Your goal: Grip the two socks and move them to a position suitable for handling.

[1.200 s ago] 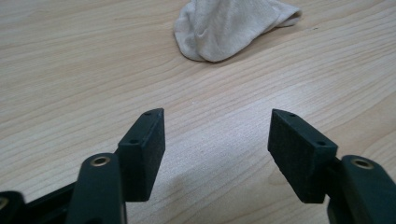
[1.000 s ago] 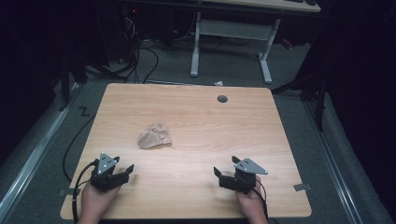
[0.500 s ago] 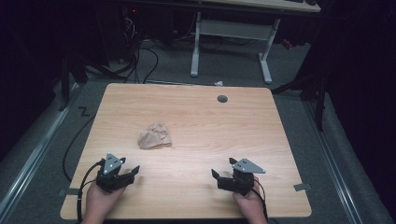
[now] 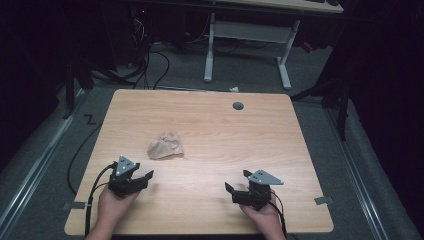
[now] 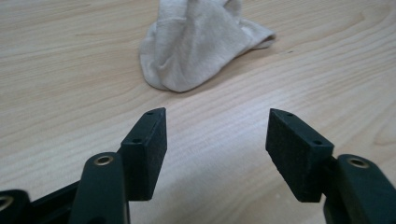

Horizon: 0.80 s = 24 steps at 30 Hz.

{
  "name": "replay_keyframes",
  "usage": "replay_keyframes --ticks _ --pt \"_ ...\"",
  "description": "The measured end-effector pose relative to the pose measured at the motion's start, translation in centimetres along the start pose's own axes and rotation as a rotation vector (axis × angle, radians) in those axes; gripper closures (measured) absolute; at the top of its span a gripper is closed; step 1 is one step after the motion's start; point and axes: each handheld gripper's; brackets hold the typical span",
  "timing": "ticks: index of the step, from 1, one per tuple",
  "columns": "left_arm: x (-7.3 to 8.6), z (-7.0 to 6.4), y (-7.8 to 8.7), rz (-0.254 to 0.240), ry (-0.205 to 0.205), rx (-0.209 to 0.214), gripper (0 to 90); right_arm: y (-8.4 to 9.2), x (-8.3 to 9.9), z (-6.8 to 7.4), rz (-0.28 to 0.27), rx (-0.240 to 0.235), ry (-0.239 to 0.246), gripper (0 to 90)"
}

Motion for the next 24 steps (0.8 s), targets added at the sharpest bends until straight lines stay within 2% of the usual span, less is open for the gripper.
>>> replay_keyframes --ticks 3,6,14,16,20,23,24 --pt "-0.6 0.6 -0.9 0.003 0.006 -0.009 40.1 0.2 -0.1 0.1 -0.005 -0.025 0.014 15.0" --pt "-1.1 0.9 -1.6 -0.003 -0.005 -0.021 40.6 0.5 -0.1 0.1 -0.015 -0.046 0.025 15.0" --pt "-2.6 1.8 -3.8 0.018 -0.009 -0.044 42.1 0.3 0.0 0.0 -0.001 -0.059 0.029 15.7" --pt "-2.7 2.0 -4.2 -0.003 0.009 -0.033 43.1 0.3 0.0 0.0 0.000 -0.063 0.027 16.0" --pt "-2.3 2.6 -5.2 0.029 0.041 -0.033 44.9 0.3 0.1 -0.1 0.006 -0.065 0.029 17.7" --pt "-2.0 2.5 -5.7 0.039 0.028 -0.040 49.9 0.2 0.1 -0.1 0.008 -0.064 0.030 18.4" --pt "-1.9 2.4 -5.7 0.038 0.025 -0.031 52.1 0.2 0.1 -0.1 0.007 -0.067 0.027 18.7"
Point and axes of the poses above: each handheld gripper's, and its own axes: y roughly backward along the jaws, x roughly out of its underside, z roughly to its left, and after that the axes turned 6 degrees about -z, right-handed
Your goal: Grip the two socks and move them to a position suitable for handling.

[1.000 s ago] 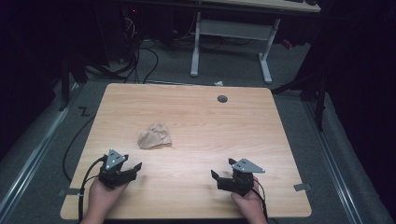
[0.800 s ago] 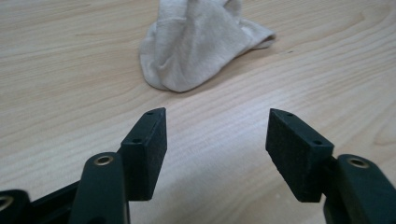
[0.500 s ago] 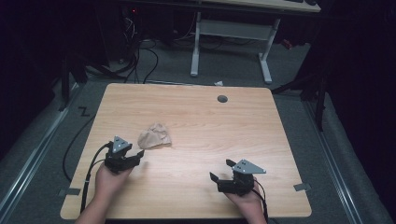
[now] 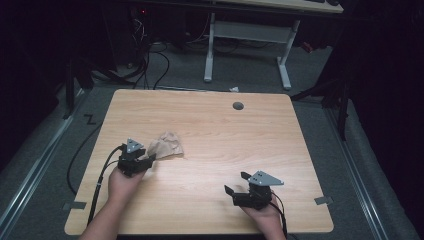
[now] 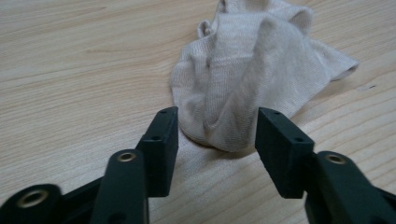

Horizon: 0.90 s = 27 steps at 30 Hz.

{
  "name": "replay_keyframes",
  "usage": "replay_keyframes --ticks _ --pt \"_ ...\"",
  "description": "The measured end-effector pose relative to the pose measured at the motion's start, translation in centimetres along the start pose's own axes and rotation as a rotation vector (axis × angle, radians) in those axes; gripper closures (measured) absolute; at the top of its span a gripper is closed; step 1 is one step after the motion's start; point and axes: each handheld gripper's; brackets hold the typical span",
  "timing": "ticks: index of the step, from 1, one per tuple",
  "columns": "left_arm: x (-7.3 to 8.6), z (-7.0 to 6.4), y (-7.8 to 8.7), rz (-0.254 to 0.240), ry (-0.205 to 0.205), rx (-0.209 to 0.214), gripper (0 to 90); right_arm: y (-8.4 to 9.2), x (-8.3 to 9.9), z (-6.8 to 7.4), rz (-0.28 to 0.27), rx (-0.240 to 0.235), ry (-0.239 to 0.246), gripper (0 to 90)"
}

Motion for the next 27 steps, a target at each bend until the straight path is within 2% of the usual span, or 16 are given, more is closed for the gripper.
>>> replay_keyframes --ticks 3,8,10,15,21,27 --pt "0.0 -0.4 -0.1 -0.010 -0.019 0.004 60.2 0.1 0.0 0.0 0.000 -0.002 -0.001 19.5" --pt "0.0 -0.5 0.0 -0.022 -0.018 0.011 82.1 0.1 0.0 -0.1 0.000 -0.004 -0.001 22.2" --pt "0.0 -0.7 0.1 -0.028 -0.023 0.016 85.8 0.2 0.1 -0.1 -0.004 -0.003 -0.005 24.0" --pt "-0.2 -1.4 0.8 -0.047 -0.059 0.018 86.8 0.3 0.1 -0.2 -0.015 0.005 -0.010 27.8" --pt "-0.4 -2.2 1.9 -0.083 -0.075 0.027 86.8 0.6 0.2 -0.3 -0.029 0.009 -0.012 29.9" --pt "0.0 -2.8 3.1 -0.115 -0.065 0.057 86.8 0.5 0.3 -0.3 -0.036 0.025 -0.010 32.1"
Point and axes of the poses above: each handheld gripper's, and its own axes: y roughly backward along the jaws, x roughly out of its underside, z roughly to its left, and after that the axes turned 6 degrees about -z, right-handed
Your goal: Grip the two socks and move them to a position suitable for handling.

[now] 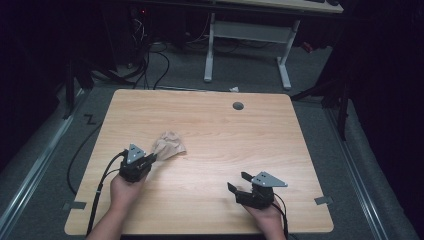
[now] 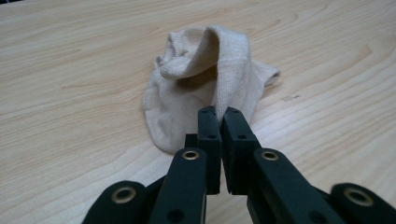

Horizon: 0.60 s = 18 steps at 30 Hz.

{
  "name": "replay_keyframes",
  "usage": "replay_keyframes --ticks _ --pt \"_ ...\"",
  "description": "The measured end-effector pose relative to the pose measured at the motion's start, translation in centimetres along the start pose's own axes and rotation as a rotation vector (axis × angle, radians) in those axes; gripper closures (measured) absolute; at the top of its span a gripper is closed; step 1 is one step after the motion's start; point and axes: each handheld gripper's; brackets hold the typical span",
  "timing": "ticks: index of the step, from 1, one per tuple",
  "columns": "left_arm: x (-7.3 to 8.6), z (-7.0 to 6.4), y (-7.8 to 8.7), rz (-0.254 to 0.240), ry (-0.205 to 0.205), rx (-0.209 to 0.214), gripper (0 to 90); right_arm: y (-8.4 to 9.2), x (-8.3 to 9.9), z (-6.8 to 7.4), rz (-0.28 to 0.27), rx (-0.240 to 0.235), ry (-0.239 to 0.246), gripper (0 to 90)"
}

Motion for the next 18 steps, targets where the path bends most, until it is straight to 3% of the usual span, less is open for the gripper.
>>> replay_keyframes --ticks 11,18 --pt "0.2 -1.3 1.8 -0.026 -0.012 0.021 86.7 0.6 -0.3 0.2 -0.042 -0.016 0.000 37.7" --pt "0.6 -2.4 3.2 -0.044 -0.012 0.049 86.7 0.7 -0.2 0.9 -0.042 0.063 0.049 38.6"
Point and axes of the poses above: each handheld gripper's, and its own axes: y roughly backward along the jaws, x roughly out of its underside, z roughly to its left, and after that the axes turned 6 degrees about -z, right-handed
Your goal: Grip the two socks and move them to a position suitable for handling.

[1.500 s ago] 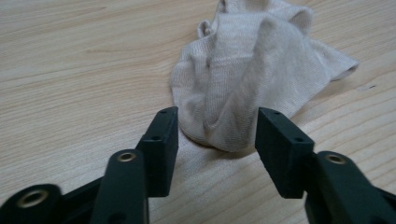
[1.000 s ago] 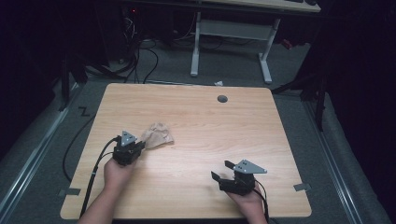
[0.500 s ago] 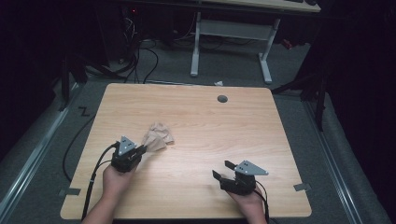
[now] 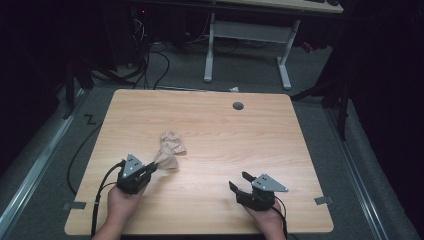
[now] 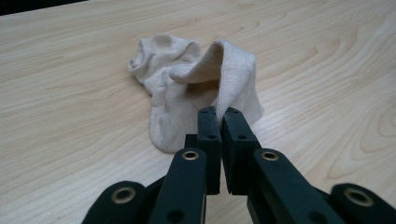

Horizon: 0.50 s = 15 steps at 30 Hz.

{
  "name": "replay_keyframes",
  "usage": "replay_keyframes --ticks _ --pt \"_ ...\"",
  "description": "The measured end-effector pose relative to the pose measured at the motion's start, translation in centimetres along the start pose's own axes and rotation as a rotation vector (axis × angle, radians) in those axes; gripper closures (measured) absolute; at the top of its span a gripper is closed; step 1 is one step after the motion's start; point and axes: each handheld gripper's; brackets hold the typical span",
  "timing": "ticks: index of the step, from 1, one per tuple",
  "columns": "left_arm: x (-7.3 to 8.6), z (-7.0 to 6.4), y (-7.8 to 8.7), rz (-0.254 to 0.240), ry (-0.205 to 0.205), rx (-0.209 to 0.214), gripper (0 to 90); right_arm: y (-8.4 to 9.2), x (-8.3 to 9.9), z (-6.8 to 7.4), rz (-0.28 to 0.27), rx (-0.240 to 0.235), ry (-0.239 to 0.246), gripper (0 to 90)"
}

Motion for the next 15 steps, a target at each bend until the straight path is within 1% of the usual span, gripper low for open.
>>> replay_keyframes --ticks 1,3,5,8,11,15 --pt "0.0 -0.1 0.1 -0.001 0.002 0.006 86.7 -0.1 0.0 0.0 0.008 0.003 0.014 38.9" --pt "-0.1 -0.6 0.3 -0.006 0.001 0.016 86.7 -0.2 0.1 0.0 0.014 0.002 0.019 38.9" --pt "-0.4 -1.1 0.6 -0.013 -0.011 0.027 86.7 -0.1 0.1 0.1 0.010 -0.001 0.019 39.5" --pt "-0.9 -1.9 0.7 -0.035 -0.021 0.049 86.9 0.0 0.1 0.2 0.005 -0.002 0.033 40.8" --pt "-1.6 -2.7 0.5 -0.042 -0.028 0.077 87.1 0.0 0.1 0.1 0.003 -0.005 0.022 41.7" --pt "-2.5 -3.6 0.1 -0.053 -0.046 0.100 87.4 0.1 0.1 0.1 -0.001 -0.009 0.021 43.2"
Point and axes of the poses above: each handheld gripper's, and its own axes: y roughly backward along the jaws, x roughly out of its underside, z roughly to its left, and after that the axes turned 6 degrees about -z, right-handed
